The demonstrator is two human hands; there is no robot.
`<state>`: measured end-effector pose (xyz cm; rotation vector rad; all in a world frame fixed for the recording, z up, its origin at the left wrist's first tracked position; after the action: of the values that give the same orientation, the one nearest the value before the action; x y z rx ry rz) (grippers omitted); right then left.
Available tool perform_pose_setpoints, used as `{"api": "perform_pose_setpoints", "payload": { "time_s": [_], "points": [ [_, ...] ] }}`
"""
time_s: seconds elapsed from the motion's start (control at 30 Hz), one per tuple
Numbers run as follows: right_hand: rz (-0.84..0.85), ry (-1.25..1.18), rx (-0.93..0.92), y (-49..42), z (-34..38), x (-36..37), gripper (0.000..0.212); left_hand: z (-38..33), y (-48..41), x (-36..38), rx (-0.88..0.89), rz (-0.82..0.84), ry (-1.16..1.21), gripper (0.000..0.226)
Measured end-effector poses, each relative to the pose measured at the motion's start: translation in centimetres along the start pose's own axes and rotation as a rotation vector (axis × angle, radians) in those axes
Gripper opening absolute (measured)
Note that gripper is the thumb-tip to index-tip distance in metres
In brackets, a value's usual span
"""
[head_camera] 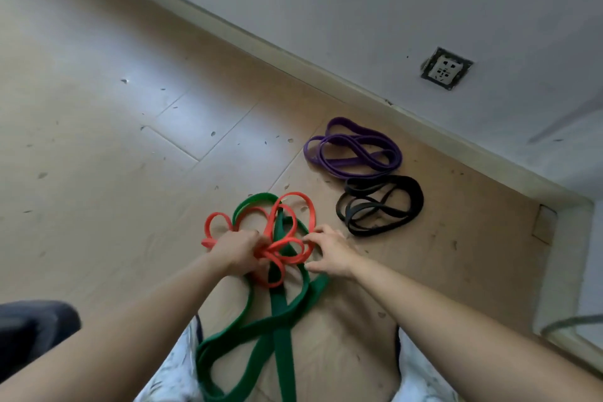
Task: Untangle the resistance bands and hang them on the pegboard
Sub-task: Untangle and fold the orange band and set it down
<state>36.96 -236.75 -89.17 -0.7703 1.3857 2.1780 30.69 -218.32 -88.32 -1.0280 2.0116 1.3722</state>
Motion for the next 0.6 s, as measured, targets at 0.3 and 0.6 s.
{"api": "perform_pose_setpoints", "payload": {
  "time_s": [0.3,0.6],
  "points": [
    [0.221,0.028,-0.023,3.9,1.0,-2.4,0.026,-2.0,4.4,-6.2,0.071,0.185,0.116,0.02],
    [0.086,0.083,-0.187,12.0,6.8,-12.8,0.01,-7.3,13.0,-18.2,0.118,0.05,0.36,0.027]
  ]
}}
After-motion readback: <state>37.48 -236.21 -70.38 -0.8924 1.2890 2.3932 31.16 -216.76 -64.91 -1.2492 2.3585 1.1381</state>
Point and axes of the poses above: each hand's wrist, its own y-axis away from the middle knuckle, its own x-axis out of the palm, z = x × y, the point moved 7 cm from there along -y, towards the middle knuckle, and after that the axes turned 10 degrees about x, right-handed, at the moved point
